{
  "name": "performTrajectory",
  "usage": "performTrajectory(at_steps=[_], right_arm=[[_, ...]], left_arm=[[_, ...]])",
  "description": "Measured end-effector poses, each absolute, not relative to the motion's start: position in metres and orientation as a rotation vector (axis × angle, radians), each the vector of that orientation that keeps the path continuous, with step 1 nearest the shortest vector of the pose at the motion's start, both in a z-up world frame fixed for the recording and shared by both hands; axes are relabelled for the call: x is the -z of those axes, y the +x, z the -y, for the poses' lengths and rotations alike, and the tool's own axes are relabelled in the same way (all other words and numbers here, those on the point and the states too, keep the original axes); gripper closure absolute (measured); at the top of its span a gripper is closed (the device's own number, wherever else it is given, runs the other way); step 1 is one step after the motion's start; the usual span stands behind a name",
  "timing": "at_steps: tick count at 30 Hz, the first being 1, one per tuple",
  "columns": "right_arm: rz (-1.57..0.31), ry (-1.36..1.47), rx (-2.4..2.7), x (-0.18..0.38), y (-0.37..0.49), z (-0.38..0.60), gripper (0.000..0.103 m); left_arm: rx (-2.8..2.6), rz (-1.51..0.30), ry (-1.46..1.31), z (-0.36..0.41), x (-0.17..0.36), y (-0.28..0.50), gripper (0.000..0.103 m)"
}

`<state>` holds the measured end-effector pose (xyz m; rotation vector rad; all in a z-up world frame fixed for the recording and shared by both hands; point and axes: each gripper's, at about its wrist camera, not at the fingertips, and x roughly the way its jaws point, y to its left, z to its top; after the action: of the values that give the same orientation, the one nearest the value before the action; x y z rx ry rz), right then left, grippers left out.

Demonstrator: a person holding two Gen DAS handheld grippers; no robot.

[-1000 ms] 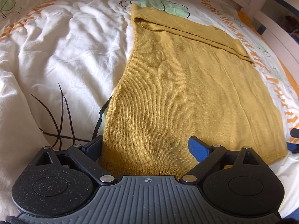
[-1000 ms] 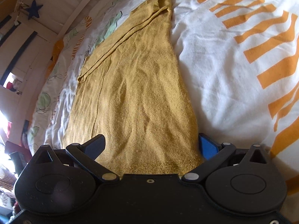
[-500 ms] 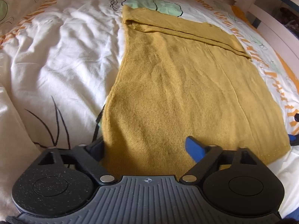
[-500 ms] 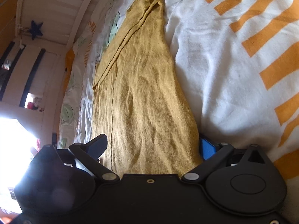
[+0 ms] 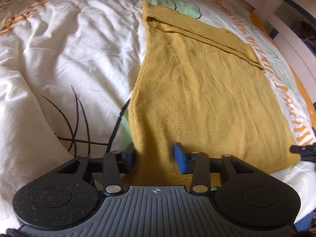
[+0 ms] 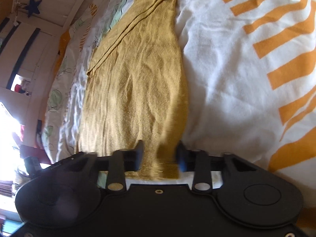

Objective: Fold small clothes
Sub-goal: 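Grasp the sweater hem with both grippers, fold it over toward the collar, release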

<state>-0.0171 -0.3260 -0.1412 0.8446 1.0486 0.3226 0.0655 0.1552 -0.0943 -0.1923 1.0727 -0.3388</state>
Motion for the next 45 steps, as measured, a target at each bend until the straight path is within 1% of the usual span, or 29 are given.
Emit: performTrajectory(at_steps=[1, 2, 4, 5, 6, 11, 16, 21, 26, 30, 34, 40, 45], right_arm=[[-1.049, 0.820, -0.313, 0.140, -0.018, 0.324, 0.086], [-1.049, 0.798, -0.313, 0.139, -0.018, 0.322, 0.086], [-1.041, 0.764, -0.320, 0.135, -0.019, 0.318, 0.087], [-1.029, 0.749, -0.322, 0.133, -0.019, 0.316, 0.087], [-1.009, 0.744, -0.325, 0.130, -0.019, 0.316, 0.087], [-0.875, 0.793, -0.335, 0.115, -0.020, 0.324, 0.088], [-0.723, 0.847, -0.336, 0.097, -0.008, 0.335, 0.088], [-0.609, 0.895, -0.324, 0.082, 0.024, 0.346, 0.088], [-0.534, 0.879, -0.286, 0.070, 0.068, 0.360, 0.088], [-0.510, 0.879, -0.250, 0.068, 0.111, 0.370, 0.088], [-0.510, 0.868, -0.215, 0.075, 0.155, 0.374, 0.088], [-0.551, 0.824, -0.147, 0.089, 0.211, 0.371, 0.088], [-0.592, 0.795, -0.092, 0.103, 0.239, 0.368, 0.088]], left_arm=[[0.347, -1.072, -0.207, -0.156, 0.094, 0.066, 0.082], [0.354, -1.070, -0.219, -0.157, 0.094, 0.066, 0.087], [0.345, -1.056, -0.221, -0.157, 0.092, 0.064, 0.090], [0.343, -1.042, -0.224, -0.157, 0.090, 0.063, 0.094], [0.346, -1.025, -0.231, -0.158, 0.088, 0.061, 0.097], [0.352, -0.917, -0.317, -0.163, 0.068, 0.061, 0.097], [0.334, -0.838, -0.402, -0.167, 0.046, 0.081, 0.097], [0.333, -0.773, -0.461, -0.166, 0.031, 0.119, 0.097], [0.324, -0.669, -0.436, -0.155, 0.011, 0.166, 0.097], [0.314, -0.637, -0.447, -0.146, 0.005, 0.211, 0.097], [0.282, -0.628, -0.442, -0.136, 0.011, 0.250, 0.097], [0.221, -0.670, -0.440, -0.121, 0.036, 0.298, 0.097], [0.162, -0.708, -0.413, -0.113, 0.057, 0.326, 0.097]])
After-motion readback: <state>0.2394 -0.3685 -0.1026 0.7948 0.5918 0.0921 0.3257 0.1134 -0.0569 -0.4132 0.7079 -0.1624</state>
